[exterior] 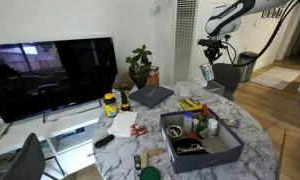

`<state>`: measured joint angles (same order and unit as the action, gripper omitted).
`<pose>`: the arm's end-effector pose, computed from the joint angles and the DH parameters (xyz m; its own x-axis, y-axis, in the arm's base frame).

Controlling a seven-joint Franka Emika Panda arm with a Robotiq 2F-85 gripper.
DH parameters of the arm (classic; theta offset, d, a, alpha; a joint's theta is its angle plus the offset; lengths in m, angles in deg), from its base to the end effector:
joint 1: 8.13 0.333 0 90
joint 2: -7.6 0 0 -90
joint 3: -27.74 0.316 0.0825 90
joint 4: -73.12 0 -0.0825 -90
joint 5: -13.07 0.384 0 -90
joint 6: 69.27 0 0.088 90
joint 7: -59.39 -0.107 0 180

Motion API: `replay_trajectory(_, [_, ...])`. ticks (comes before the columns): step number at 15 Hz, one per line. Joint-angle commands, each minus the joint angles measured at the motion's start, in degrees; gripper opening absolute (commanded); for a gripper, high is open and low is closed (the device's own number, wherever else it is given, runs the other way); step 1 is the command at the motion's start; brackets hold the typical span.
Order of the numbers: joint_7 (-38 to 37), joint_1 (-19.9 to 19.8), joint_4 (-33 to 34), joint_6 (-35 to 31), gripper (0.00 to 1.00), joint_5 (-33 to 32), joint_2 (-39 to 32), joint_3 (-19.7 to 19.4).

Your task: Put the silver cup inside the container

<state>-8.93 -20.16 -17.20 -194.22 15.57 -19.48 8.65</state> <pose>0.6133 -0.3298 0.3936 -0.1471 -0.9762 0.1596 -0.9859 0.1316 -0.1036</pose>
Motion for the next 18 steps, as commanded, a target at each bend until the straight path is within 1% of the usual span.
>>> replay_trajectory(1, [-0.06, -1.39, -1.13, 0.18, 0.13, 0.64, 0.01, 0.5])
replay_trajectory(2, [-0.05, -1.82, -2.01, 0.1, 0.13, 1.08, 0.15, 0.44])
replay_trajectory(3, [-0.11, -1.89, -2.46, 0.05, 0.03, 1.27, 0.39, 0.44])
replay_trajectory(5, [-5.22, -2.14, -0.78, -4.07, 0.03, 3.7, -1.41, 0.21])
replay_trajectory(8, [-12.13, -2.7, 1.17, -11.16, 0.03, 3.9, -5.55, -0.59])
replay_trajectory(11, [-20.1, -2.54, 1.61, -19.32, 0.03, 3.35, -10.07, -1.77])
replay_trajectory(13, [-24.45, -2.57, 1.74, -22.73, 0.03, 3.89, -12.28, -2.33])
replay_trajectory(16, [-28.57, -2.8, 1.51, -25.25, 0.03, 4.56, -14.47, -2.63])
replay_trajectory(18, [-30.53, -3.3, 1.23, -25.3, 0.03, 5.32, -15.12, -2.52])
